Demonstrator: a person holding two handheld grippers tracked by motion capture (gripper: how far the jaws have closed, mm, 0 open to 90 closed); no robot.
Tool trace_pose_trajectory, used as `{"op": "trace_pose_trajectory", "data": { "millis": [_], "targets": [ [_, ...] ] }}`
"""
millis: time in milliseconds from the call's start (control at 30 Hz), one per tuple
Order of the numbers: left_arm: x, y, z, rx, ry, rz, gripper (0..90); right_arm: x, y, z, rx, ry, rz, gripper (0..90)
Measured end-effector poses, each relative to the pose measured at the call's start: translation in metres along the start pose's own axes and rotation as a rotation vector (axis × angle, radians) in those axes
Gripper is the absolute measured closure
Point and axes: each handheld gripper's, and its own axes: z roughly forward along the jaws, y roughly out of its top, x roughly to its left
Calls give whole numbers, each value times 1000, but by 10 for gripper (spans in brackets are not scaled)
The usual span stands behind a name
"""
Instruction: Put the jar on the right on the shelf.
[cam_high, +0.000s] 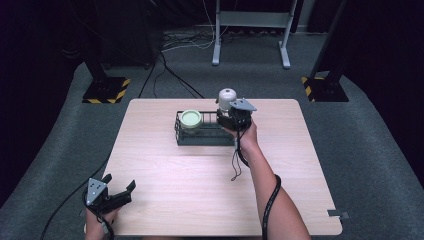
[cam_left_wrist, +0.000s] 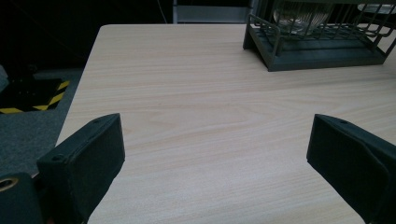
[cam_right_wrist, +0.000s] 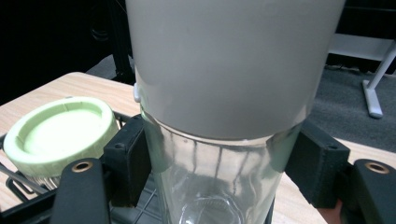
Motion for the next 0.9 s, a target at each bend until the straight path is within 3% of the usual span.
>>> {"op": "trace_pose_trajectory", "data": {
  "millis": [567,900],
  "targets": [
    [0,0,1,6,6,2,42,1,-22,1,43,2,-25,290],
    [-1,0,1,8,5,5,42,0,-27,-1,32,12,-4,255]
  ]
}}
